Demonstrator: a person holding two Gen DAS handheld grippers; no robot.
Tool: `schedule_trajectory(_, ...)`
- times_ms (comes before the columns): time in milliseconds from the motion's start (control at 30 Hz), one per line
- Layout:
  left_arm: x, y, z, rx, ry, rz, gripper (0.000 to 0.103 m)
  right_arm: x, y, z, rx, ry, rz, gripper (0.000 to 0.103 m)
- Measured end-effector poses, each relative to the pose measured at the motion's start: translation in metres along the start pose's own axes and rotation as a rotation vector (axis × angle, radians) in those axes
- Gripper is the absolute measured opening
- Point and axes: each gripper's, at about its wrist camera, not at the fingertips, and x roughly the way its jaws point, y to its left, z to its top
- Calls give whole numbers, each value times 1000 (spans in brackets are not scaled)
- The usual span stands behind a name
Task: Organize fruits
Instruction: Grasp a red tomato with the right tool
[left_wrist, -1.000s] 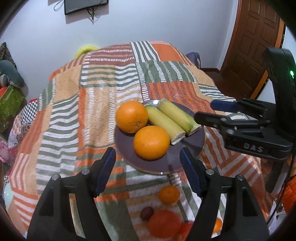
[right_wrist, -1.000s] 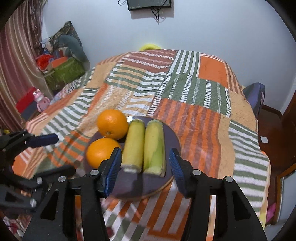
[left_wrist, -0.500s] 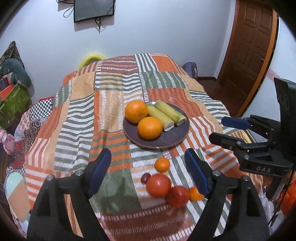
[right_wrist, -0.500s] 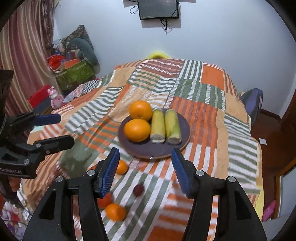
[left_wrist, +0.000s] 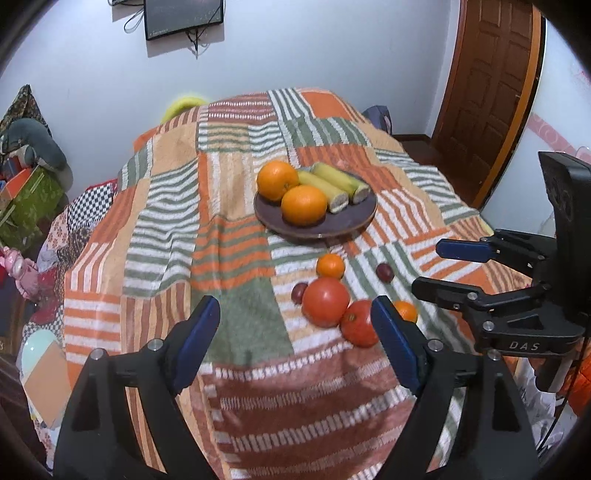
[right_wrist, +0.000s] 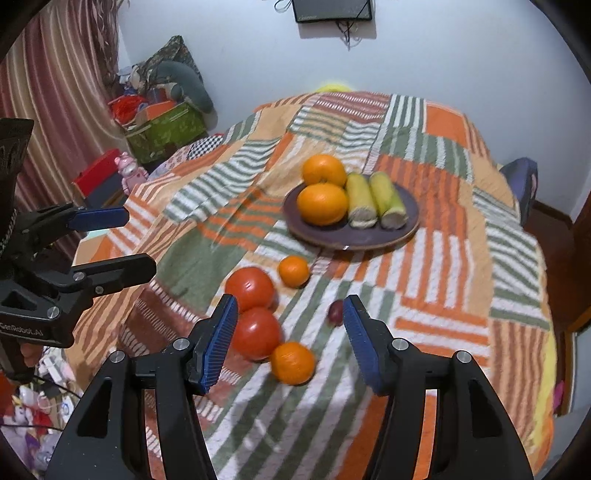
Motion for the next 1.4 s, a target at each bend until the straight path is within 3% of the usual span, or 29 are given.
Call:
schedule_trajectory(467,27,32,-30,-56,91,12,84,65,19,-14,-19,149,40,55)
schedule_trajectory(733,43,34,-30,-82,127,-14,84,77,22,-13,-70,176,45,55)
schedule_trajectory(833,47,30,-28,-82,137,-25,84,75,19,-13,-62,171,90,44)
schedule_trajectory(1167,53,15,-18,-51,134,-31,84,46,0,-8,25,81,129,43)
schedule_trajectory(1400,70,-4,-8,-36,150,-55,84,23,-27,1,49,6,54,43)
